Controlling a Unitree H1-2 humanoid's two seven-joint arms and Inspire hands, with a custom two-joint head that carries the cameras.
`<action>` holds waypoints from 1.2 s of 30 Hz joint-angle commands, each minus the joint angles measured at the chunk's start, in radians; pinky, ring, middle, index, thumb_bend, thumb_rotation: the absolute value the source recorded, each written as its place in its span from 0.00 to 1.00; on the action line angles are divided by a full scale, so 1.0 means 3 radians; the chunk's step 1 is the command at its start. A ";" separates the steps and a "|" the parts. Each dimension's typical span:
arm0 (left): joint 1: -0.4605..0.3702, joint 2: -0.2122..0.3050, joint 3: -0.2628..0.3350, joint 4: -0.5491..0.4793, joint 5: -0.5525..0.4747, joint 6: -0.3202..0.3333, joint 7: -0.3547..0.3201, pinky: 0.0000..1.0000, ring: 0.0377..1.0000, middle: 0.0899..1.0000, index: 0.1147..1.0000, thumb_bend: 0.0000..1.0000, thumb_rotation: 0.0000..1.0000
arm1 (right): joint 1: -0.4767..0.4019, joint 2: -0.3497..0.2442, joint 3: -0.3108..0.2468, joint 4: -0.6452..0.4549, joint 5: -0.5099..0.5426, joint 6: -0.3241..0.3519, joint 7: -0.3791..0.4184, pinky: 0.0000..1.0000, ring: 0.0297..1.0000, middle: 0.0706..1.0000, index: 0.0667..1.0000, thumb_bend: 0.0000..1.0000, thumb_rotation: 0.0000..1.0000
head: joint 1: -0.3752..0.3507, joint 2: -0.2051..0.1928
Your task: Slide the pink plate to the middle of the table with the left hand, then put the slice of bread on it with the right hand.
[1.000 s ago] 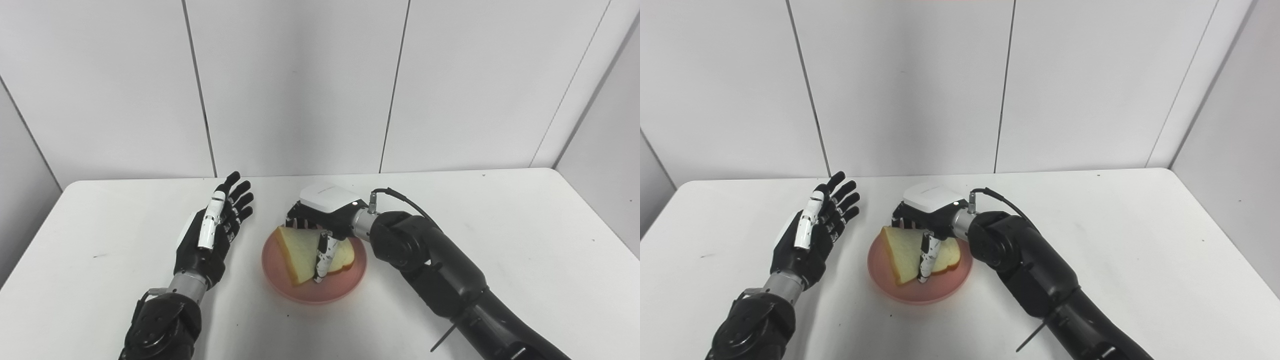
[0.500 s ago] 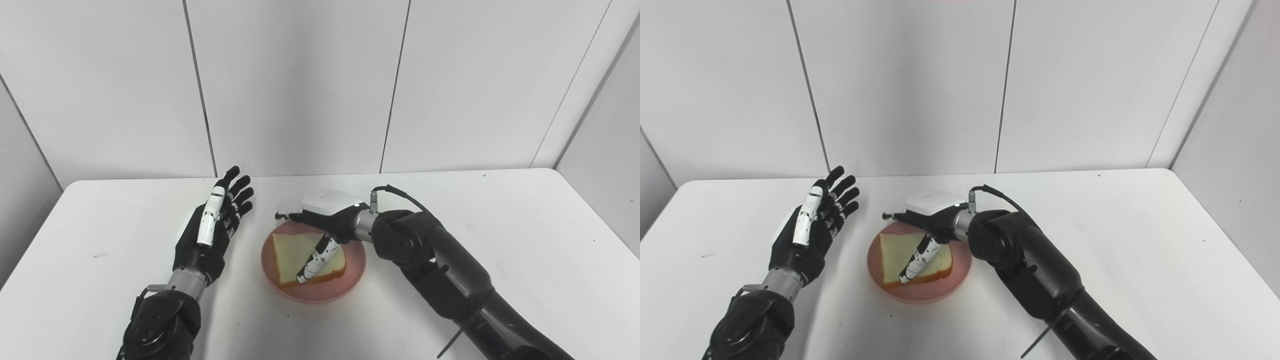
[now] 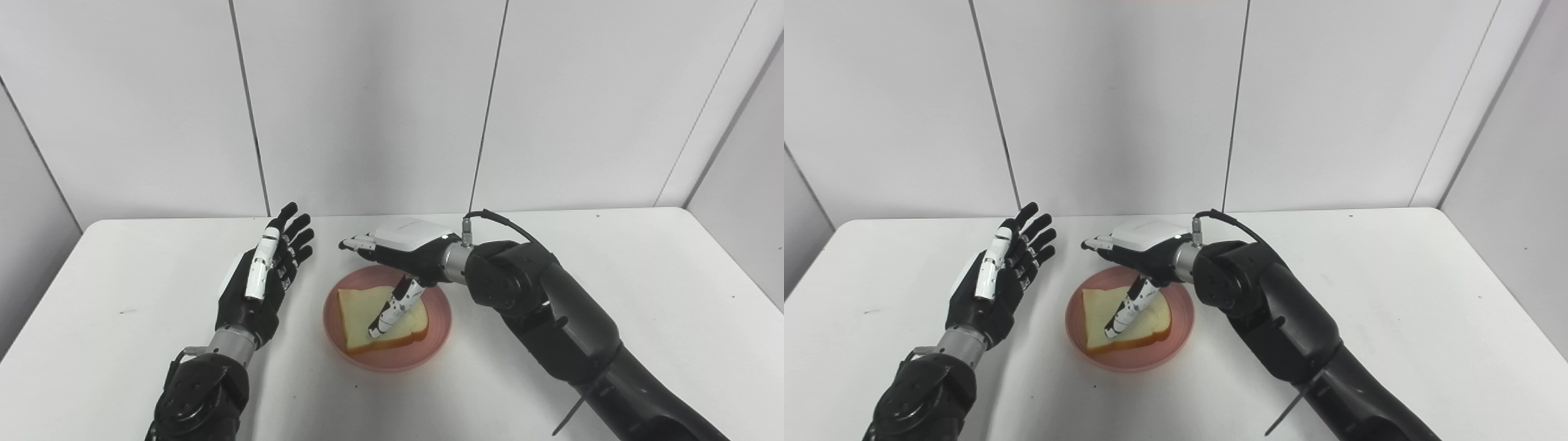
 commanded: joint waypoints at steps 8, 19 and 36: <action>-0.0134 0.0020 -0.0003 -0.0079 -0.0042 -0.0097 -0.0052 0.95 0.94 0.94 0.93 0.38 1.00 | -0.0017 -0.0111 -0.0558 -0.0613 0.0247 0.0429 -0.0069 0.98 1.00 1.00 1.00 1.00 0.47 | -0.0020 -0.0058; -0.0112 0.0021 0.0028 -0.0089 -0.0036 -0.0091 -0.0046 0.95 0.93 0.93 0.92 0.38 1.00 | 0.0802 0.0086 -0.1442 -0.0868 0.1041 0.0865 -0.0727 0.86 0.99 1.00 1.00 0.98 0.82 | -0.0050 -0.0112; -0.0104 0.0050 0.0060 0.0050 -0.0035 -0.0229 -0.0096 0.97 0.94 0.95 0.94 0.39 1.00 | 0.1163 0.1263 -0.2528 -0.0777 0.3019 0.0911 -0.2097 1.00 1.00 1.00 1.00 0.55 1.00 | -0.0057 -0.0172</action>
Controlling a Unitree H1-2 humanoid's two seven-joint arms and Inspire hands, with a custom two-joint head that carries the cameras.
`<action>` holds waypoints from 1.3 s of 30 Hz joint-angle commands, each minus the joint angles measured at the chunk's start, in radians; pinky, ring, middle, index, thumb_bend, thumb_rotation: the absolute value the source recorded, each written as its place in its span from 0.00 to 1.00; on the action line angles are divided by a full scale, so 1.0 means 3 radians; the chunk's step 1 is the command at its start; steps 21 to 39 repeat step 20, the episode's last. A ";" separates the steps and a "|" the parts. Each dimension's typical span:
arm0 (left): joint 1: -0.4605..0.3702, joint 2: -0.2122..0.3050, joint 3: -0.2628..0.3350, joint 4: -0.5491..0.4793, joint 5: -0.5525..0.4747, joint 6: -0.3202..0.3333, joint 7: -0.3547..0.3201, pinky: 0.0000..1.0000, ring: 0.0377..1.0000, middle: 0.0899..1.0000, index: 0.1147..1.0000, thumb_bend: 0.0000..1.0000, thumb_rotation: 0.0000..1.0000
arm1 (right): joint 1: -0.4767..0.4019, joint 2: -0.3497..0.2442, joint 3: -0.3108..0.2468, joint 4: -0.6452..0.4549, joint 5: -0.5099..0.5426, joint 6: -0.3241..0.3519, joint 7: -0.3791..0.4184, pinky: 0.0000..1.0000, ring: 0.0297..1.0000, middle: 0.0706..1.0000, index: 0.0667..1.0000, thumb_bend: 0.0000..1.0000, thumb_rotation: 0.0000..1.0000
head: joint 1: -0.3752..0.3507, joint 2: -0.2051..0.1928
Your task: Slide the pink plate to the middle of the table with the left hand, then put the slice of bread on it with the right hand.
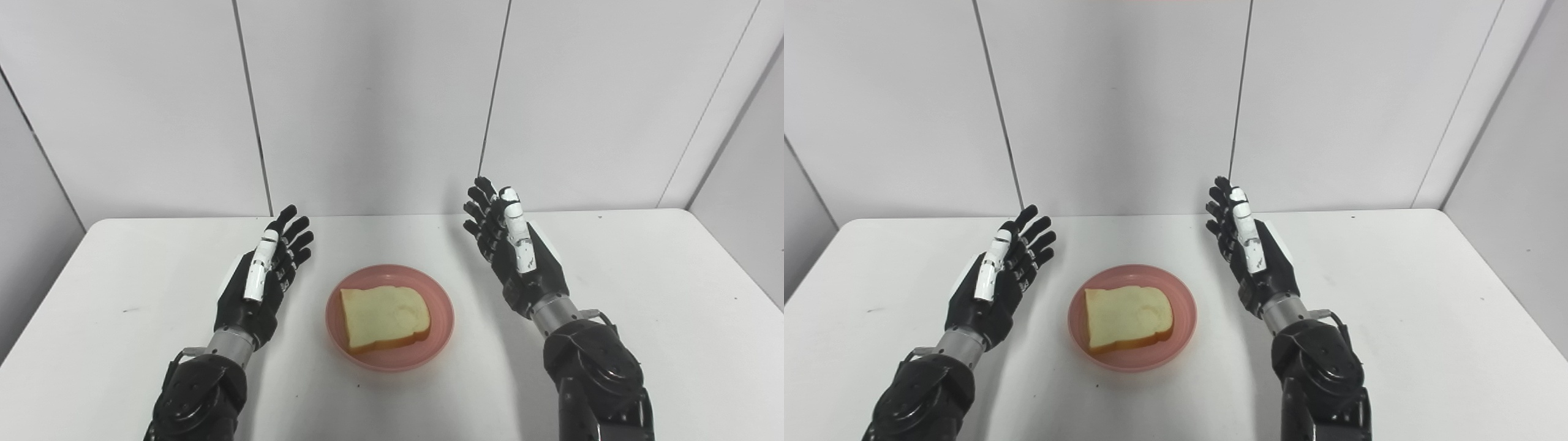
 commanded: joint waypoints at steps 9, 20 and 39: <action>-0.0122 0.0014 0.0037 -0.0025 -0.0020 -0.0218 -0.0002 0.97 0.94 0.94 0.93 0.39 1.00 | -0.0020 -0.0130 0.0191 -0.0063 0.0429 -0.0028 -0.0500 1.00 1.00 1.00 1.00 0.37 1.00 | 0.0025 -0.0014; -0.0125 0.0043 0.0033 -0.0052 -0.0029 -0.0211 -0.0018 0.96 0.93 0.94 0.93 0.39 1.00 | 0.0024 -0.0220 0.0414 -0.0103 0.0593 -0.0028 -0.0702 1.00 1.00 1.00 1.00 0.34 1.00 | 0.0022 0.0005; -0.0125 0.0043 0.0033 -0.0052 -0.0029 -0.0211 -0.0018 0.96 0.93 0.94 0.93 0.39 1.00 | 0.0024 -0.0220 0.0414 -0.0103 0.0593 -0.0028 -0.0702 1.00 1.00 1.00 1.00 0.34 1.00 | 0.0022 0.0005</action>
